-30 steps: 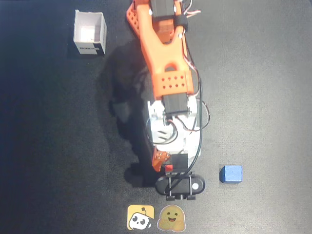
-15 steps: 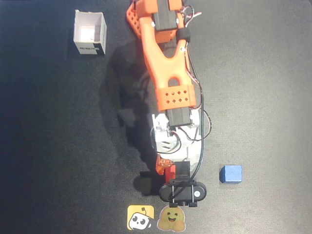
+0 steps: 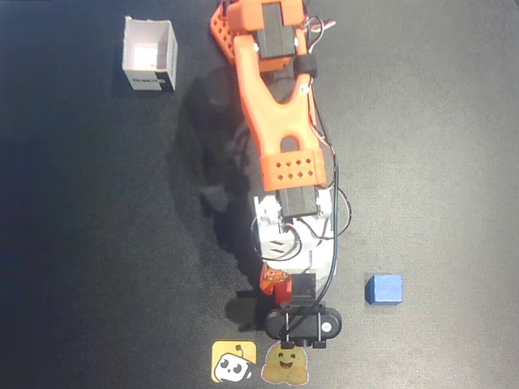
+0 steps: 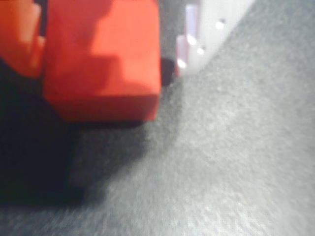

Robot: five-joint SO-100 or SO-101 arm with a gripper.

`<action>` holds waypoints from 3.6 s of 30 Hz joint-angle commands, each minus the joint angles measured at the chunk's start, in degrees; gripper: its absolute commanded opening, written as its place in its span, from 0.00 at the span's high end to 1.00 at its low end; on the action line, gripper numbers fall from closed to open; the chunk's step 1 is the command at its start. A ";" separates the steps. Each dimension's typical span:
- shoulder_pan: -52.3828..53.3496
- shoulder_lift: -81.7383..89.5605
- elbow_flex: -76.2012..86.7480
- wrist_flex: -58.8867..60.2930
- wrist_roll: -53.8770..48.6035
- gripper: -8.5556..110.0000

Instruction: Put the red cube on top of the blue cube.

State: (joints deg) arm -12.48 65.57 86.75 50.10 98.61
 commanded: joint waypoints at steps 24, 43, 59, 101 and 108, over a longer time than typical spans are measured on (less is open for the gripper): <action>0.62 1.76 -5.98 2.99 1.41 0.87; -4.83 7.65 -18.11 19.86 0.44 0.87; -9.84 2.72 -24.70 20.48 1.93 0.87; -17.84 -3.60 -29.62 19.42 12.13 0.87; -18.02 -4.66 -29.97 18.11 12.48 0.87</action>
State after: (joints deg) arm -29.79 60.47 60.12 69.17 110.39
